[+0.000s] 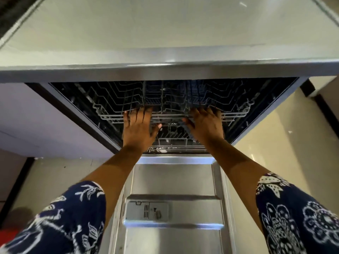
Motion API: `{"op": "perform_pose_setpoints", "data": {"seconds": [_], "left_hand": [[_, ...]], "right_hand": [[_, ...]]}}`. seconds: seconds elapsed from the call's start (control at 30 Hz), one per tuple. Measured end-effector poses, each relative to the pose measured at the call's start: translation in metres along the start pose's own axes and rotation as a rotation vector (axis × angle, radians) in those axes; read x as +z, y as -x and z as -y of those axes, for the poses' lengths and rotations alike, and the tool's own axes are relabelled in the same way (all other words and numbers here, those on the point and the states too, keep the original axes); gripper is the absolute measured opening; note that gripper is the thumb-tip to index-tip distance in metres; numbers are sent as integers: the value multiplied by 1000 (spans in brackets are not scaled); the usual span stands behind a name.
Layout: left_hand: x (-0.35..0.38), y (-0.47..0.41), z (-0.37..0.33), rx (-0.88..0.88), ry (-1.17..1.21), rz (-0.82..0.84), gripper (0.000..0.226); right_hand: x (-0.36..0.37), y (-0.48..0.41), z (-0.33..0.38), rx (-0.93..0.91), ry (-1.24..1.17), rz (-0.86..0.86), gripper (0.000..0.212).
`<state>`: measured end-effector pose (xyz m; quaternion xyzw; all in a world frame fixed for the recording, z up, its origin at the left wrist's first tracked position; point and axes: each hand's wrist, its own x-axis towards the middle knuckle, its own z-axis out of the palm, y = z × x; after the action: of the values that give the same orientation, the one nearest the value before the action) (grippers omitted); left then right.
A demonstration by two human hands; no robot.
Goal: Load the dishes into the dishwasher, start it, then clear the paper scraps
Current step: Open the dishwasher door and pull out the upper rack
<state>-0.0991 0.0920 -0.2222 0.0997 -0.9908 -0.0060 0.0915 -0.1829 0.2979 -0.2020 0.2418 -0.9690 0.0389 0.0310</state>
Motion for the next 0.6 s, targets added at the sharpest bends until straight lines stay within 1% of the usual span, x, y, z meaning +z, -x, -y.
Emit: {"op": "perform_pose_setpoints", "data": {"seconds": [0.1, 0.27, 0.4, 0.5, 0.53, 0.6], "left_hand": [[-2, -3, -1, -23, 3, 10, 63], [-9, 10, 7, 14, 60, -9, 53], [-5, 57, 10, 65, 39, -53, 48], [-4, 99, 7, 78, 44, -79, 49], [-5, 112, 5, 84, 45, -81, 49], [-9, 131, 1, 83, 27, -77, 47]], "right_hand": [[-7, -7, -2, 0, -34, 37, 53], [-16, 5, 1, 26, -123, 54, 49], [-4, 54, 15, 22, -105, -59, 51], [6, 98, 22, 20, -93, -166, 38], [8, 110, 23, 21, -81, -176, 35], [9, 129, 23, 20, -70, -183, 34]]}}
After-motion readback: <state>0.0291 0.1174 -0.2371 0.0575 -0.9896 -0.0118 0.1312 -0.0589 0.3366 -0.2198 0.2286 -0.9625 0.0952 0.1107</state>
